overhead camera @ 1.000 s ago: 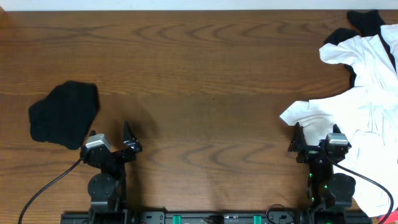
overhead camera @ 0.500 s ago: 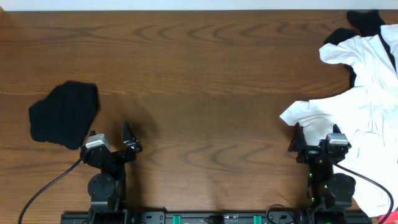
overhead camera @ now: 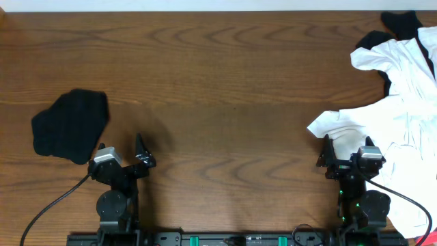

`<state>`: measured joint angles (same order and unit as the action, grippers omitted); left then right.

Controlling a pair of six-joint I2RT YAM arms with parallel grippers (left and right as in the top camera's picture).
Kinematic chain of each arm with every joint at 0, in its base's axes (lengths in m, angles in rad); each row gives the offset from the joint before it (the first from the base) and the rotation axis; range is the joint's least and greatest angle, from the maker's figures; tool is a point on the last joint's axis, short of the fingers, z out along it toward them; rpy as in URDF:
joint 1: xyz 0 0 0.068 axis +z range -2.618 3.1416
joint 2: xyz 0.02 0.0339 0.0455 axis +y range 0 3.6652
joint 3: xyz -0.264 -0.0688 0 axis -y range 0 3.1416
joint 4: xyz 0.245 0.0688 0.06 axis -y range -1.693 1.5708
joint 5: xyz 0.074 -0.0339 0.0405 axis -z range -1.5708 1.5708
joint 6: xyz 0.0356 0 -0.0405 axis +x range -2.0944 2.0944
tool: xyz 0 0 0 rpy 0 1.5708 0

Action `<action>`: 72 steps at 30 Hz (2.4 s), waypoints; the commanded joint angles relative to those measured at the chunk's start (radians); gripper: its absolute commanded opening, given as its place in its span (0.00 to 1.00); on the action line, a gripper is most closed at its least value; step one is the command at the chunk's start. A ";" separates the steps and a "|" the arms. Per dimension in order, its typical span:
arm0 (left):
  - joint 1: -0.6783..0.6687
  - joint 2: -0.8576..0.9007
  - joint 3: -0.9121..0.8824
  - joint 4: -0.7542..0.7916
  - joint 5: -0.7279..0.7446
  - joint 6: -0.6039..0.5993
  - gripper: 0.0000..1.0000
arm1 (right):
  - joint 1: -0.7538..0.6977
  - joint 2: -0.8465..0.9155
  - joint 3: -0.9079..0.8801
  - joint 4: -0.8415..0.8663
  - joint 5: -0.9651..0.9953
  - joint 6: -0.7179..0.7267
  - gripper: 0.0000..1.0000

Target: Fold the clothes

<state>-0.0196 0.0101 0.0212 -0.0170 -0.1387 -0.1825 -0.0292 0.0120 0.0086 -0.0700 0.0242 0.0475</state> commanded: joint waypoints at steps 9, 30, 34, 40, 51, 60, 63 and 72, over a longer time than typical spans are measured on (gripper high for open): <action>0.005 -0.005 -0.017 -0.039 -0.019 0.006 0.98 | -0.014 -0.005 -0.003 -0.003 -0.006 -0.011 0.99; 0.005 0.045 0.103 -0.078 0.106 -0.021 0.98 | -0.014 0.062 0.108 -0.103 -0.081 0.124 0.99; 0.005 0.141 0.245 -0.166 0.128 -0.040 0.98 | -0.014 0.154 0.224 -0.185 -0.081 0.124 0.99; 0.005 0.346 0.507 -0.307 0.214 -0.039 0.98 | -0.014 0.379 0.446 -0.295 -0.074 0.123 0.99; 0.005 0.726 0.890 -0.734 0.214 -0.028 0.98 | -0.030 0.983 0.883 -0.654 0.055 0.101 0.99; 0.005 0.781 0.921 -0.808 0.214 -0.032 0.98 | -0.043 1.364 0.988 -0.601 0.080 0.065 0.99; 0.005 0.781 0.921 -0.808 0.214 -0.032 0.98 | -0.055 1.464 0.988 -0.558 0.131 0.125 0.98; 0.005 0.781 0.921 -0.809 0.214 -0.032 0.98 | -0.063 1.704 0.988 -0.433 0.166 0.163 0.71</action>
<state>-0.0196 0.7956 0.9173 -0.8238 0.0723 -0.2127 -0.0841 1.6741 0.9791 -0.5163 0.1417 0.1745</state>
